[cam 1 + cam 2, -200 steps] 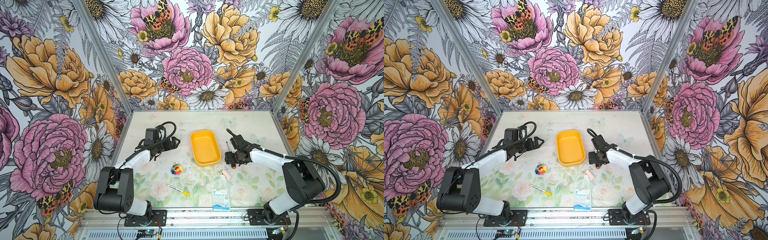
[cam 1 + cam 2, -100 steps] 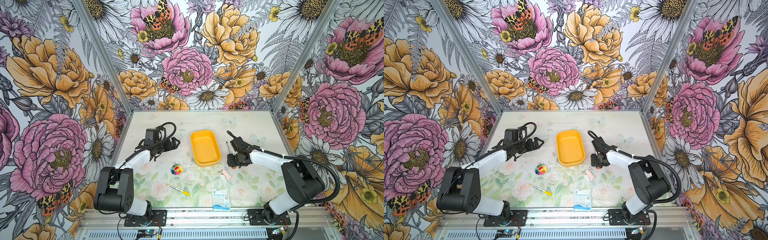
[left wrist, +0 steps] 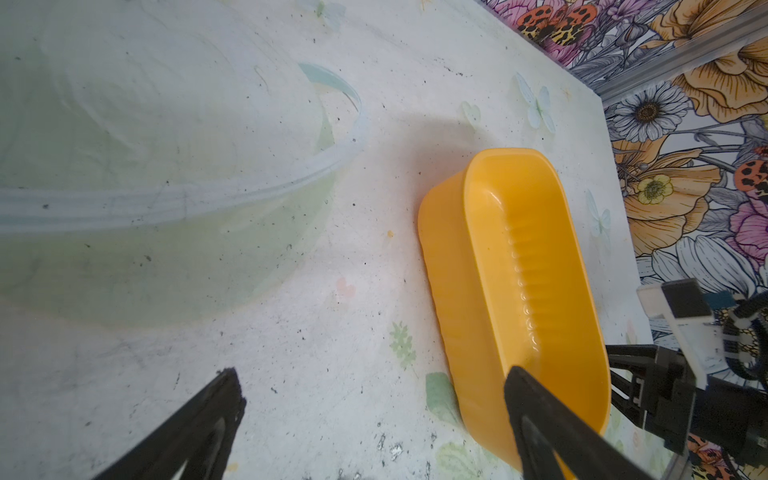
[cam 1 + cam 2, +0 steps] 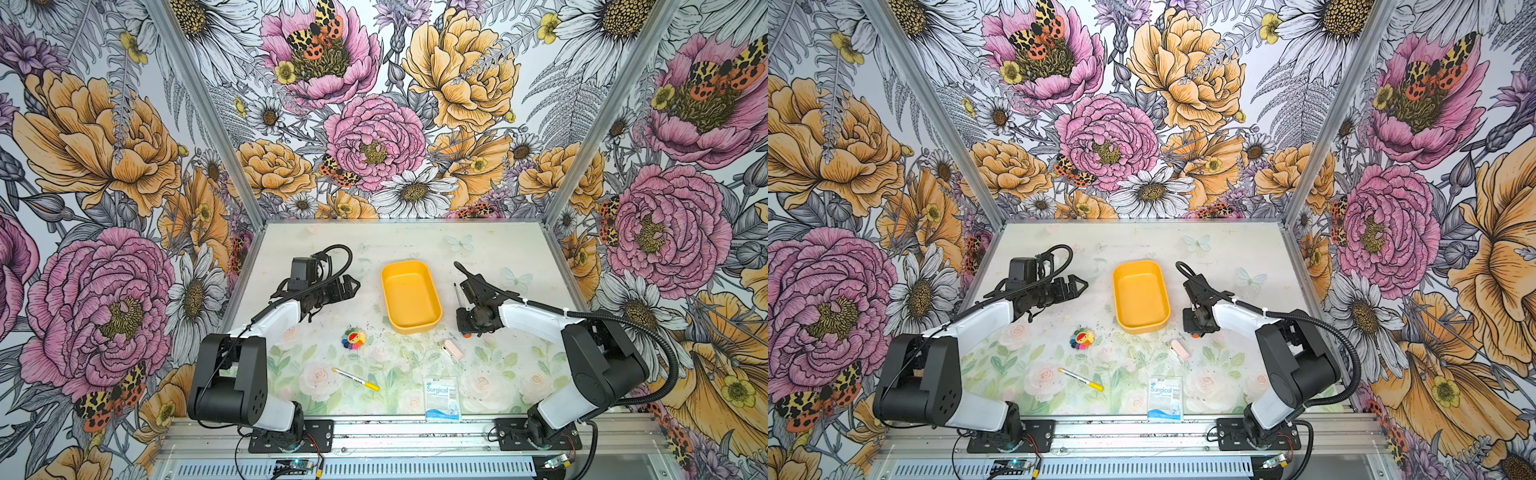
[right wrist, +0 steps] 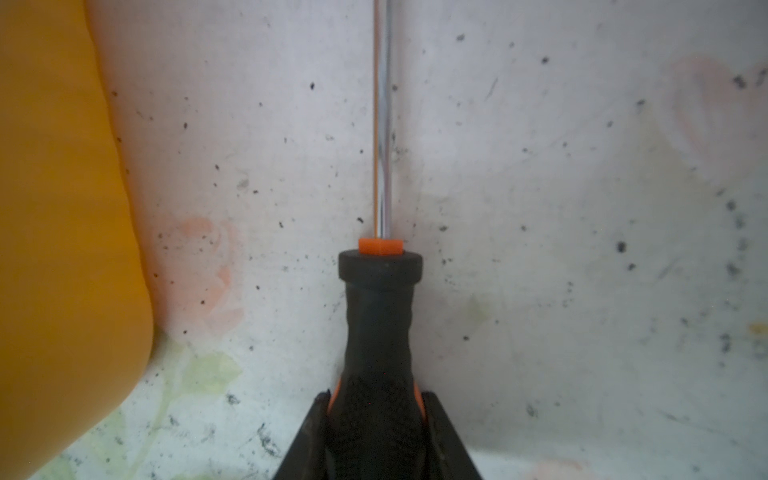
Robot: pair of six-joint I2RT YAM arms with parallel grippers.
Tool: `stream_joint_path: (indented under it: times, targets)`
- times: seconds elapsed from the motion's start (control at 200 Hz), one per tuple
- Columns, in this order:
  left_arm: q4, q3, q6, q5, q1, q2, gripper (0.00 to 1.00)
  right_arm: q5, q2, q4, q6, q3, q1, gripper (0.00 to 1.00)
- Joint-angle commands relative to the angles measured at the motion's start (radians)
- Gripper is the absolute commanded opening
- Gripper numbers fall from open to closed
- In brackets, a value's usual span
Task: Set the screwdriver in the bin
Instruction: 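Lift the screwdriver with the right gripper and carry it over the yellow bin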
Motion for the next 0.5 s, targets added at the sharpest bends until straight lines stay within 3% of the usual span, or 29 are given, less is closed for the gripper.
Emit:
stream_joint_path:
  times: [0.0, 0.21, 0.49]
  targets:
    - [-0.006, -0.003, 0.011, -0.016, -0.009, -0.023, 0.99, -0.026, -0.037, -0.002, 0.011, 0.013, 0.000, 0.00]
    - [-0.003, 0.000, 0.006, -0.007, -0.012, -0.025, 0.99, -0.096, -0.126, -0.006, 0.017, 0.081, -0.054, 0.00]
    - [-0.004, -0.011, 0.009, -0.015, -0.013, -0.043, 0.99, -0.098, -0.203, -0.007, 0.047, 0.270, -0.083, 0.00]
